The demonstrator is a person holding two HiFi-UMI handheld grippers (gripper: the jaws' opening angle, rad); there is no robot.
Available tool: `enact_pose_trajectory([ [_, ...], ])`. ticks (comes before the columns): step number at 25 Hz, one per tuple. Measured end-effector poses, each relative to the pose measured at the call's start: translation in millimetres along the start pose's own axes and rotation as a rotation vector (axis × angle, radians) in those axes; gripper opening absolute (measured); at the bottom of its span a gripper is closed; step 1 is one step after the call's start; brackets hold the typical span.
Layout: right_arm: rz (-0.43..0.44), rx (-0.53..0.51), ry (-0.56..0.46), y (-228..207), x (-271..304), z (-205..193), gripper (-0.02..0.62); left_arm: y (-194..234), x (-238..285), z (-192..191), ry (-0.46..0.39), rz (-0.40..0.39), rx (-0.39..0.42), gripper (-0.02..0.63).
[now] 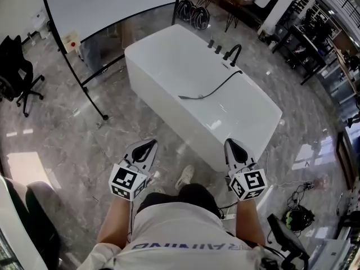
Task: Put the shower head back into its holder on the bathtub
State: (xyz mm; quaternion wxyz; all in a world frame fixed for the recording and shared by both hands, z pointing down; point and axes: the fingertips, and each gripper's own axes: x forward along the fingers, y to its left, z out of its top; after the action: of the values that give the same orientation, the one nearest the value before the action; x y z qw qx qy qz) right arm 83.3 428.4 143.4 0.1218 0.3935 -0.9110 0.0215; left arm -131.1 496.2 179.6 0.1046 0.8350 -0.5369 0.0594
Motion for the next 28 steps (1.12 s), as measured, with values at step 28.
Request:
enact_pose_trajectory([
  [28,0.098,0.122,0.008,-262,283,-9,0.012,128,329,70,0.096,0.033,0.031,0.018],
])
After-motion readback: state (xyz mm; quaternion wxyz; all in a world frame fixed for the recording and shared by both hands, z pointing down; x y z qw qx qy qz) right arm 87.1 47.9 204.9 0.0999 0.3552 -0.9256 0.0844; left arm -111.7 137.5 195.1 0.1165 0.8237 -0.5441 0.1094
